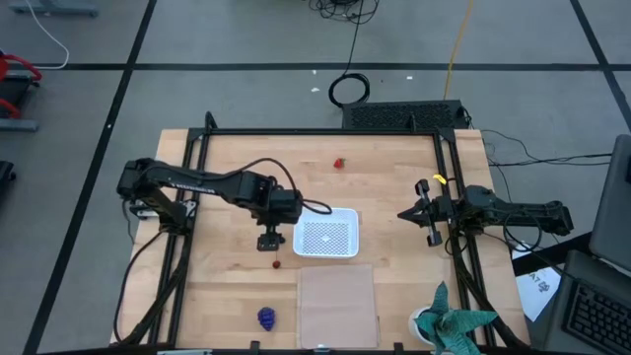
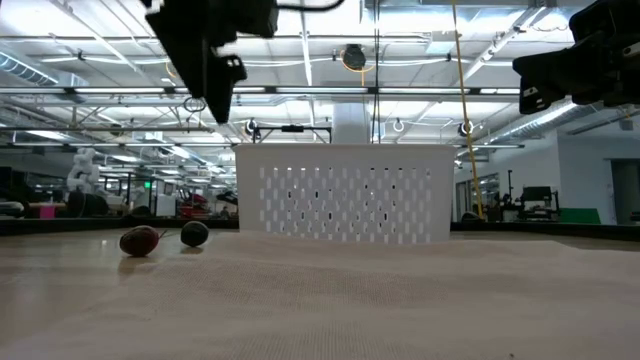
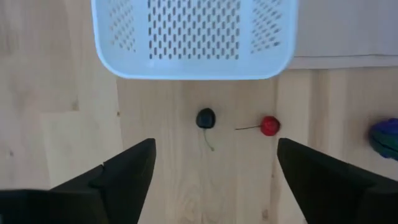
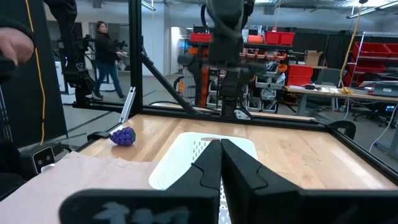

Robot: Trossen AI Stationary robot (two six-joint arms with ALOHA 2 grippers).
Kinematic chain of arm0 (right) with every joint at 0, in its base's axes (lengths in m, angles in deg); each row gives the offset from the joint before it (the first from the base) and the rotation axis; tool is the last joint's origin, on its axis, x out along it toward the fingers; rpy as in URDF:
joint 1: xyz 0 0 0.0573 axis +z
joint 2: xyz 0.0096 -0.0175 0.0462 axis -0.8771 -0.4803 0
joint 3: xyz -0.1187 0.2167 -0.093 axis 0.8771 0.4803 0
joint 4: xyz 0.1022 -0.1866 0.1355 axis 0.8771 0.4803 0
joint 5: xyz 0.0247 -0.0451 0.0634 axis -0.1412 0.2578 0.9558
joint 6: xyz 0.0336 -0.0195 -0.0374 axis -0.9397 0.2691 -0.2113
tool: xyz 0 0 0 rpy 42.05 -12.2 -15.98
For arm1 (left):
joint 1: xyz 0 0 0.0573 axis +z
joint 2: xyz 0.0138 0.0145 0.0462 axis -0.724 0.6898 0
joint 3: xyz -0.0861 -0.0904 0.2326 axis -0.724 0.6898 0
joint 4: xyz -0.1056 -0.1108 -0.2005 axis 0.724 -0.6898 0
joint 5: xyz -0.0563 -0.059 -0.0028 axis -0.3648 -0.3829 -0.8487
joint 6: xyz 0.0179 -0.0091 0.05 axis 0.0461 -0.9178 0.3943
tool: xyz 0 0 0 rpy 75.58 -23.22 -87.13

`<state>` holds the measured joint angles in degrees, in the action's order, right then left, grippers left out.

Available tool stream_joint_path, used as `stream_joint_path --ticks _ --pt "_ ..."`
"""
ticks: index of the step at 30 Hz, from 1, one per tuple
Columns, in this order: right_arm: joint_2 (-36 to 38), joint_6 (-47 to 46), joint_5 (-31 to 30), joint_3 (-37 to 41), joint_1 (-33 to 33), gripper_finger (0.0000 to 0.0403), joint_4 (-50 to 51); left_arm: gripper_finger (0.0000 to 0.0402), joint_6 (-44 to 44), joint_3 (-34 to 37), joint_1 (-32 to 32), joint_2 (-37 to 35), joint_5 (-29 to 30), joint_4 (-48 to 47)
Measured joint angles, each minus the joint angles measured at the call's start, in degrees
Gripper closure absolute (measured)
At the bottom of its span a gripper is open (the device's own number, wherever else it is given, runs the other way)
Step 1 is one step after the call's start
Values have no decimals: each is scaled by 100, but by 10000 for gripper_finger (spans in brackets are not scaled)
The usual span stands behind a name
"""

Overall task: Pick and placing Produce into tupperware
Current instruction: Put the black cherry into the white bin

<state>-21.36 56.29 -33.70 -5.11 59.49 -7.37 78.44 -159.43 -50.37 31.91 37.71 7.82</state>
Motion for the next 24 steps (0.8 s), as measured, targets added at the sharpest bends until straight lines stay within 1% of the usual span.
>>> stream_joint_path --ticks 4,11,20,24 --pt "1 0 0 -1 1 403 2 58 8 535 6 7 -44 497" --pt "1 0 0 -2 0 403 2 57 -134 1192 0 7 -93 1291" --pt "0 2 0 -1 0 403 8 57 -95 1637 -107 7 -56 2054" --pt "0 2 0 1 2 403 30 57 -104 1750 -155 7 -52 2097"
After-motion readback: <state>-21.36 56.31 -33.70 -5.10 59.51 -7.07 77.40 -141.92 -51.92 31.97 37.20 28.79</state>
